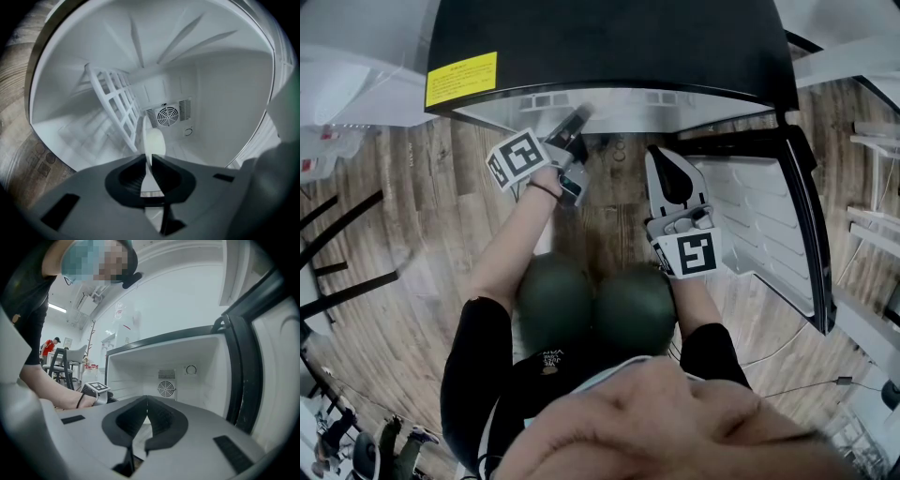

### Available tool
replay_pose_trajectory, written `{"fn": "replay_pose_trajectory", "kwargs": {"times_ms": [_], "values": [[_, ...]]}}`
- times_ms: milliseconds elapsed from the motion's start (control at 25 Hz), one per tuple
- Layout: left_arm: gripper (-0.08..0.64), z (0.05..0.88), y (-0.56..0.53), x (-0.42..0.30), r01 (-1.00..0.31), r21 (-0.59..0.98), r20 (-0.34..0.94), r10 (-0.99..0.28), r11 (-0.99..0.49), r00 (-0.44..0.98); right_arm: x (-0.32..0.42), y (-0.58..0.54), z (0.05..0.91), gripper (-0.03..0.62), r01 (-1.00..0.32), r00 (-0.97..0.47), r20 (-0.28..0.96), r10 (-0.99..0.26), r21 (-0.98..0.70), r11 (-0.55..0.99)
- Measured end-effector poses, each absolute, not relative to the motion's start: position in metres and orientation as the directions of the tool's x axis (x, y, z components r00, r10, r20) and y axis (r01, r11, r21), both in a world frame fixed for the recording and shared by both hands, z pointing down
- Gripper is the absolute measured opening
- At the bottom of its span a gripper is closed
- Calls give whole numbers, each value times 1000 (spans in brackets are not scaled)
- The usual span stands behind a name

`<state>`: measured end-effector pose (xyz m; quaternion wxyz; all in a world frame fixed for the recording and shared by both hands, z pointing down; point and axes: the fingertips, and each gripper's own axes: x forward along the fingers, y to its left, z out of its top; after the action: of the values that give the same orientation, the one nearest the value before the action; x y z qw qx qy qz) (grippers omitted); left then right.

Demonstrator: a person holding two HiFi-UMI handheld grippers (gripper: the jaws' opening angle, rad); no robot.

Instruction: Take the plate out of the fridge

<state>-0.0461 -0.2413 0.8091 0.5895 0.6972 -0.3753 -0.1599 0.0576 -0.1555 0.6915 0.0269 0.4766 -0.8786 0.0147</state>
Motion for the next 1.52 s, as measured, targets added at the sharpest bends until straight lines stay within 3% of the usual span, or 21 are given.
{"fn": "replay_pose_trajectory", "kwargs": {"times_ms": [1520], "values": [[26, 813, -215, -38, -315, 949, 227, -670, -11, 707, 55, -154, 690, 11, -840, -540, 65, -839, 10, 542]]}}
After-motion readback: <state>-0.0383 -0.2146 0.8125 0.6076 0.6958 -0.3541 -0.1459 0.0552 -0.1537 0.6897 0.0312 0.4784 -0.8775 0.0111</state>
